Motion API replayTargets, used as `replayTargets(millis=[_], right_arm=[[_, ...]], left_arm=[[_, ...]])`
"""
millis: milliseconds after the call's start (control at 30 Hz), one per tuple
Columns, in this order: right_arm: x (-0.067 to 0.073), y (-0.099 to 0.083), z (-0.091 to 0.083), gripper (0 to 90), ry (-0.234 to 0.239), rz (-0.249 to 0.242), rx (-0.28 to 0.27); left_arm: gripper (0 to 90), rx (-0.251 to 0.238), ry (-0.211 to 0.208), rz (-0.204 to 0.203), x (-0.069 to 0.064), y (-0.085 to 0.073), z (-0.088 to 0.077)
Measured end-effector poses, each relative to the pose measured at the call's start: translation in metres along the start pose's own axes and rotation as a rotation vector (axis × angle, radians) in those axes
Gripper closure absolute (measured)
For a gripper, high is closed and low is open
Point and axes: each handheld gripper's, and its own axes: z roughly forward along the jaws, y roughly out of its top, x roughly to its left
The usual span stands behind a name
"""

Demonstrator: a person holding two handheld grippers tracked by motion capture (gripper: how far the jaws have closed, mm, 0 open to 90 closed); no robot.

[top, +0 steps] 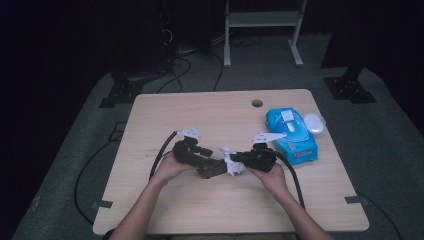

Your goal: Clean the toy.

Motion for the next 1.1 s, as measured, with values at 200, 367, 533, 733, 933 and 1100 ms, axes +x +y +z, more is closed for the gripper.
replayTargets(millis=[200,367,533,733,933,1100], right_arm=[[0.003,-0.001,-0.002,83.8,0.000,-0.020,0.011],[0.006,-0.002,-0.004,83.8,-0.001,-0.047,0.028],[0.007,-0.004,-0.007,83.8,0.012,-0.052,0.039],[0.009,-0.009,-0.010,83.8,0.029,-0.054,0.039],[0.011,-0.012,-0.013,83.9,0.037,-0.061,0.051],[0.011,-0.013,-0.013,83.9,0.040,-0.062,0.052]], left_arm=[[41.1,0.006,-0.017,0.000,-0.001,-0.002,0.003],[40.4,-0.001,-0.036,-0.010,-0.001,-0.005,0.004],[37.6,0.008,-0.048,-0.011,-0.003,-0.006,0.006],[34.6,0.027,-0.061,-0.007,-0.007,-0.007,0.010],[31.4,0.044,-0.065,-0.005,-0.009,-0.008,0.013],[27.8,0.054,-0.067,-0.014,-0.009,-0.009,0.015]])
